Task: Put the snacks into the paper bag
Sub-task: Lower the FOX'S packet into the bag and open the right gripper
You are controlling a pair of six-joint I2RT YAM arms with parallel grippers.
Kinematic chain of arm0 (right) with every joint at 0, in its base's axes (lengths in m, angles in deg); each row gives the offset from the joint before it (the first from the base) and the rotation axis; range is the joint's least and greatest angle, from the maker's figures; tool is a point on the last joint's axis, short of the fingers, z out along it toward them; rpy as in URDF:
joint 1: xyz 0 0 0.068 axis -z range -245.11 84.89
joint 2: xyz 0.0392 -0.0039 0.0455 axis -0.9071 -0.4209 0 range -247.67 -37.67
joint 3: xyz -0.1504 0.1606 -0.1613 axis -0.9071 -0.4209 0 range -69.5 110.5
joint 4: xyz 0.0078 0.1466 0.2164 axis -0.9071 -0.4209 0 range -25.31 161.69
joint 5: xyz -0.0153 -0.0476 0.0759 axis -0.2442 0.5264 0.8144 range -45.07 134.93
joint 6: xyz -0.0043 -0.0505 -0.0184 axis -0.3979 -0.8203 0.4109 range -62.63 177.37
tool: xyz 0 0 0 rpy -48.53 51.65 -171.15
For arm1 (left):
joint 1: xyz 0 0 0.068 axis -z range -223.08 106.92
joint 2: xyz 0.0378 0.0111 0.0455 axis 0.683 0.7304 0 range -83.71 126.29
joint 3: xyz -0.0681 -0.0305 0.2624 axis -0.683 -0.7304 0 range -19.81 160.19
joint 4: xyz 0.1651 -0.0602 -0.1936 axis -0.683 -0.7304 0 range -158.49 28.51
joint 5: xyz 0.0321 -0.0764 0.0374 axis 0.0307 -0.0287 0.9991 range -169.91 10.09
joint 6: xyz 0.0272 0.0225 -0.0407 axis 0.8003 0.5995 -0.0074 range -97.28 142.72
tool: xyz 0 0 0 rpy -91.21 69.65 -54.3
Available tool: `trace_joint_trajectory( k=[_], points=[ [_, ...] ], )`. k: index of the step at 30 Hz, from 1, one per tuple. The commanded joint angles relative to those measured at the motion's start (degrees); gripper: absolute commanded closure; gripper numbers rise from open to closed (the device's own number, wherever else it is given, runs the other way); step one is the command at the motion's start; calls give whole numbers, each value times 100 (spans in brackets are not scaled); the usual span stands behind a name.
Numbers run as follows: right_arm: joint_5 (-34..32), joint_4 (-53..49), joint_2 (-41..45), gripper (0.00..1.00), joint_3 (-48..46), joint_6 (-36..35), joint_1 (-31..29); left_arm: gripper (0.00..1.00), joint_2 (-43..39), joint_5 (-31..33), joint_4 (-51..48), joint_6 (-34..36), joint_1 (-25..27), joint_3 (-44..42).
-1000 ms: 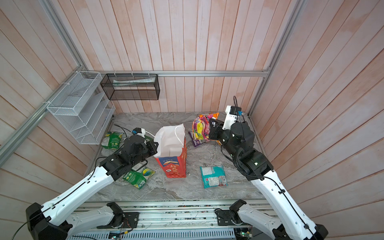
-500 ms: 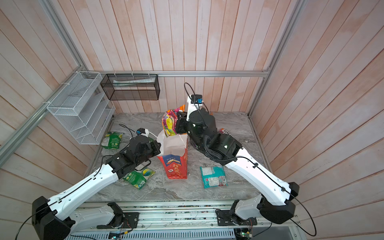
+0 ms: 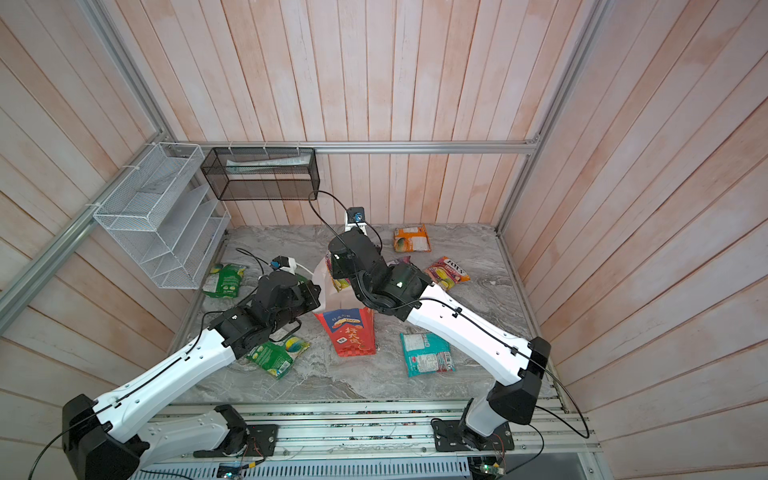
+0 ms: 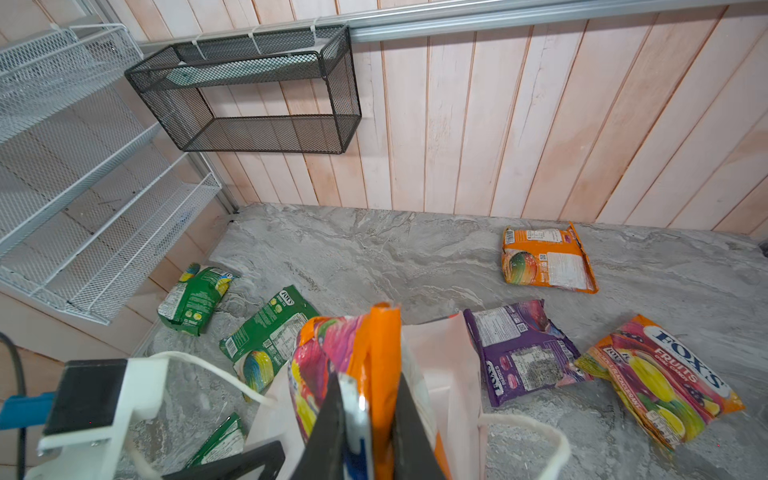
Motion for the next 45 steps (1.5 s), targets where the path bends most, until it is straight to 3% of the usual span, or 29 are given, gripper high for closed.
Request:
trace_joint_trajectory(
  k=[1, 9, 14, 20, 25, 27, 35, 40, 45],
  points=[
    [-203, 14, -28, 100, -197, -94, -63, 100, -17, 137, -56, -40, 26, -24],
    [41, 289, -207, 100, -698, -215, -66, 100, 3, 111, 13, 4, 26, -36],
    [411, 361, -553, 100, -543, -392, -57, 100, 41, 92, 14, 23, 26, -28],
    [369, 229, -949, 100, -237, -367, -58, 100, 30, 85, 22, 41, 34, -33],
    [433, 268, -955, 70, -217, -389, -44, 100, 23, 108, 1, 41, 30, -36],
    [497, 282, -829, 63, -238, -429, -50, 100, 23, 160, -4, 41, 35, -35],
    [691, 895, 612, 28, -1351, -535, -44, 100, 98, 239, -57, 63, 35, -9],
    [734, 1216, 1792, 15, -2378, -280, -49, 100, 148, 312, -68, 112, 35, 15],
    [760, 1351, 2893, 10, -3229, -18, -42, 100, 139, 365, -109, 116, 33, 34]
  ],
)
